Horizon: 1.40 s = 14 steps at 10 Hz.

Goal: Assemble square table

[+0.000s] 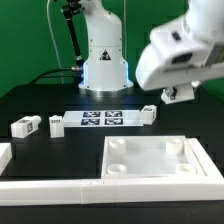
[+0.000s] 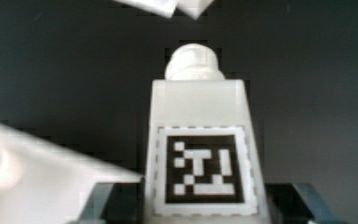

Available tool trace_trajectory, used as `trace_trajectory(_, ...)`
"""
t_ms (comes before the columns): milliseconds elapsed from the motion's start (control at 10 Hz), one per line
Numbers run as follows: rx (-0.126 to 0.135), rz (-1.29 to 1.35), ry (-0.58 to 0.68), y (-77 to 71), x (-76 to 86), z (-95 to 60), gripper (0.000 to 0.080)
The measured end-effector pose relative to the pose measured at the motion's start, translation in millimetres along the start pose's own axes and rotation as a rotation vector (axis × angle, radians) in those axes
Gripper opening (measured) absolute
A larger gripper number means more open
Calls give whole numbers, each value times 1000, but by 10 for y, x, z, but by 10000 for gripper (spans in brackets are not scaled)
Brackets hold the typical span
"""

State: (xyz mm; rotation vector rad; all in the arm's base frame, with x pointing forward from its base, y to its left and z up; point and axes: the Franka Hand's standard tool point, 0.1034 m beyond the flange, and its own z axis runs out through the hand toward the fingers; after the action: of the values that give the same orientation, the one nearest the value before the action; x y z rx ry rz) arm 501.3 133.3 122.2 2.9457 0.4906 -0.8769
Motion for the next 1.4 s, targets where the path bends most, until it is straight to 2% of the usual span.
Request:
trace_trajectory(100, -10, -3, 119, 74, 22, -162, 291)
trace_trajectory(200, -15, -1, 172, 70, -4, -127, 291)
trace_trajectory(300, -22, 0, 259, 77, 70, -142, 291)
trace_trajectory(500, -35, 4, 422, 98, 99, -169, 291)
trace_trajectory(600, -33, -5, 500, 119, 233, -210, 291)
trace_trajectory(700, -51, -44, 609, 232, 465, -415, 291)
trace_trajectory(800, -53, -42, 702, 309, 645, -621, 291)
trace_trajectory(900, -83, -83, 825, 342, 796, -803, 291)
trace_trajectory(1200, -113, -76, 1034, 407, 793, -751, 291)
trace_trajectory(1300, -112, -76, 1035, 407, 793, -722, 291)
trace_trajectory(1400, -126, -94, 1031, 447, 793, -713, 291)
